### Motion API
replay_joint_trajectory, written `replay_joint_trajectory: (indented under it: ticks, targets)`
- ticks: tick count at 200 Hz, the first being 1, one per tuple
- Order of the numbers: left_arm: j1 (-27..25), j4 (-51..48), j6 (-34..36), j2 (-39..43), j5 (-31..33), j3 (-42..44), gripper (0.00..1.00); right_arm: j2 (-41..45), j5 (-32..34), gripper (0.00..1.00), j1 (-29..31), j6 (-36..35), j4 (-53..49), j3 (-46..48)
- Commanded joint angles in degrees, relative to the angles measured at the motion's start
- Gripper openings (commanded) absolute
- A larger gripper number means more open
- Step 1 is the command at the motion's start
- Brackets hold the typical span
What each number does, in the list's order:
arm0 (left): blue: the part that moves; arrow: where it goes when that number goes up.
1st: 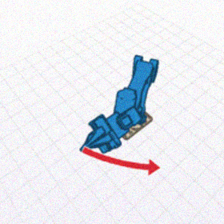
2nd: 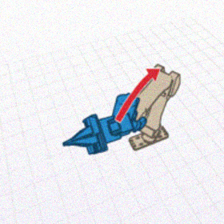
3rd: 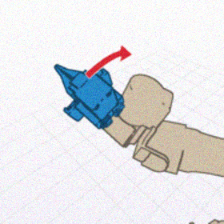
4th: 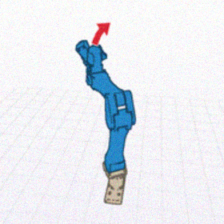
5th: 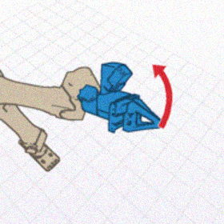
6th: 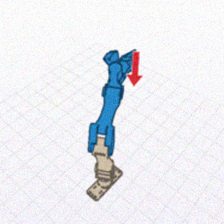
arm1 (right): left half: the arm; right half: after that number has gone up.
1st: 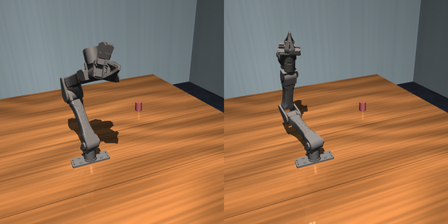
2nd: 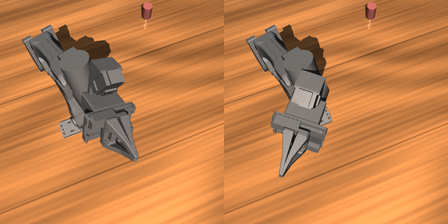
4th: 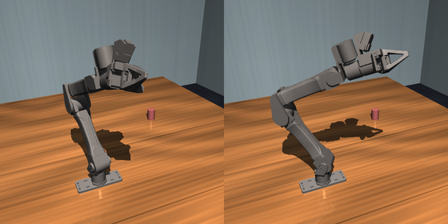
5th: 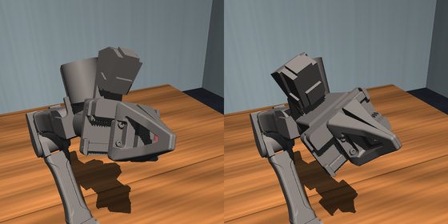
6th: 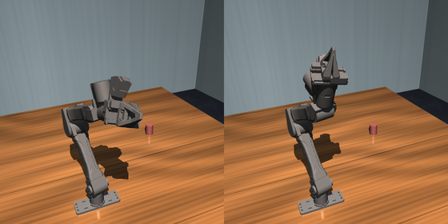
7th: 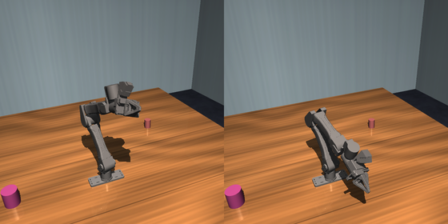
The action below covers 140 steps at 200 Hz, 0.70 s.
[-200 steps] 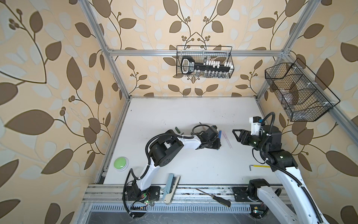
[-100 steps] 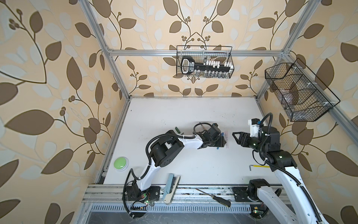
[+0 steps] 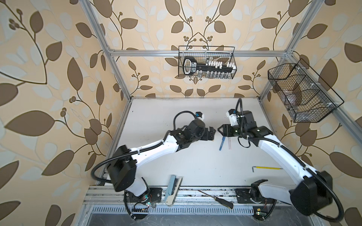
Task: Insert the pens into the pen caps
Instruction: 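Reach the right gripper to the beige pen and close on it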
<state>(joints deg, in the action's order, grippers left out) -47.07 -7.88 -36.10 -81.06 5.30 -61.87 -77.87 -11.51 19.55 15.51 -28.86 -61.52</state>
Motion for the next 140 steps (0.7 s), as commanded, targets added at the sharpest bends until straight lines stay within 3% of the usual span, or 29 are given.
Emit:
replay_joint_trajectory:
  ticks: [1, 48, 91, 140]
  targets:
    - [5.1, -5.3, 1.6, 9.1, 2.3, 7.4, 0.99, -12.1, 3.2, 0.61, 2.2, -6.5, -1.9, -8.5]
    - [6.2, -9.8, 8.5, 27.1, 4.7, 16.7, 0.99, -37.6, 9.5, 0.52, 5.3, -13.2, -13.4, -30.5]
    - [6.2, -9.1, 8.5, 36.2, 6.4, 22.5, 0.99, -47.5, 14.9, 0.48, 6.8, -15.9, -17.3, -40.6]
    - [6.2, -9.8, 9.2, 35.7, 6.7, 22.8, 0.99, -53.1, 16.0, 0.44, 7.3, -17.3, -19.6, -45.4]
